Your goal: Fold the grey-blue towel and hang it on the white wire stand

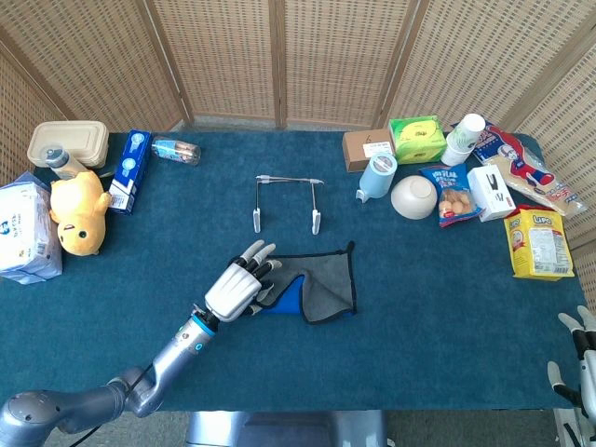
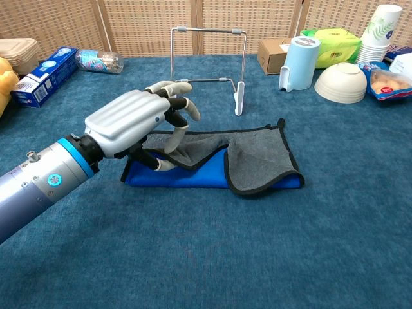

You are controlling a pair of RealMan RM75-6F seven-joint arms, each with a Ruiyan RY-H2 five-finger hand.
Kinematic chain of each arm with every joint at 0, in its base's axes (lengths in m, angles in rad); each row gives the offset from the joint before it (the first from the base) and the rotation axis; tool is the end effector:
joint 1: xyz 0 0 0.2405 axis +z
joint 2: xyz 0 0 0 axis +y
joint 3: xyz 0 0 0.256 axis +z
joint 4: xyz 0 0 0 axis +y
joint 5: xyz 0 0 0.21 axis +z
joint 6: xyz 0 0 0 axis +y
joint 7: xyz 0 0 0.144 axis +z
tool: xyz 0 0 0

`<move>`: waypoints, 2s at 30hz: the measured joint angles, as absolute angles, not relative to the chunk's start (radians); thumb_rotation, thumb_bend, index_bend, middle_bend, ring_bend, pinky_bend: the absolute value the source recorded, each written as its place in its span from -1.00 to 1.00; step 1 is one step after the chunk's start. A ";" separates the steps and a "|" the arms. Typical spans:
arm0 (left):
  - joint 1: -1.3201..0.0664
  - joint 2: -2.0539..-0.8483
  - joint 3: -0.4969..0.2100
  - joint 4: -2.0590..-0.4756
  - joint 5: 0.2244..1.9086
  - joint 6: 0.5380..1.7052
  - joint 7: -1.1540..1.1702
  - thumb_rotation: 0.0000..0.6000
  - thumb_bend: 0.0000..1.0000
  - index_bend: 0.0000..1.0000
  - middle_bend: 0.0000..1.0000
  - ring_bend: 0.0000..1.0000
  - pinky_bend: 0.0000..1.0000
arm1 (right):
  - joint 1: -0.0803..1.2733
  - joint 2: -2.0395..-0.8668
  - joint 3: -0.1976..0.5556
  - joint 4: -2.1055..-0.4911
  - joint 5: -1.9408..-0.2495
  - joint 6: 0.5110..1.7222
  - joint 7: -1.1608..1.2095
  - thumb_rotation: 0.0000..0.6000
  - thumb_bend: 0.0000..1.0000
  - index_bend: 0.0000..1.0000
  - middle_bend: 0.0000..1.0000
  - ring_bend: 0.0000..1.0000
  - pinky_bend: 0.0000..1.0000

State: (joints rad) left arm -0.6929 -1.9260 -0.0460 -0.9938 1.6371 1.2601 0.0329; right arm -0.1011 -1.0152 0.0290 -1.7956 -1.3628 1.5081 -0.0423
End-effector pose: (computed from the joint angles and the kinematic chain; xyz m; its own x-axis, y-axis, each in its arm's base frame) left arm -0.1289 0.2977 -0.0922 0.3680 0.0416 0.9289 0.7116 -0.6557 -0.2525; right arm -0.3277 -0.1145 0.1816 0.3456 -0.0769 0.9352 -0.8898 0.2898 0.3526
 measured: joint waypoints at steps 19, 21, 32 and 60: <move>-0.716 -1.966 -0.174 -0.929 1.488 1.188 -0.036 1.00 -0.22 0.45 -0.38 -0.87 -1.00 | -0.105 -1.014 0.029 -1.793 -1.360 1.510 -0.038 1.00 -0.22 -0.69 -0.95 -1.00 -1.00; -0.722 -1.971 -0.182 -0.914 1.483 1.185 -0.035 1.00 -0.22 0.44 -0.38 -0.87 -1.00 | -0.106 -1.014 0.028 -1.794 -1.360 1.511 -0.038 1.00 -0.22 -0.69 -0.95 -1.00 -1.00; -0.720 -1.990 -0.185 -0.845 1.460 1.182 -0.023 1.00 -0.22 0.10 -0.49 -0.95 -1.00 | -0.111 -1.008 0.027 -1.801 -1.362 1.518 -0.040 1.00 -0.22 -0.69 -0.95 -1.00 -1.00; -0.673 -1.973 -0.179 -0.880 1.403 1.170 0.088 1.00 -0.22 -0.59 -0.85 -1.00 -1.00 | -0.123 -1.003 0.022 -1.812 -1.370 1.532 -0.036 1.00 -0.22 -0.69 -0.95 -1.00 -1.00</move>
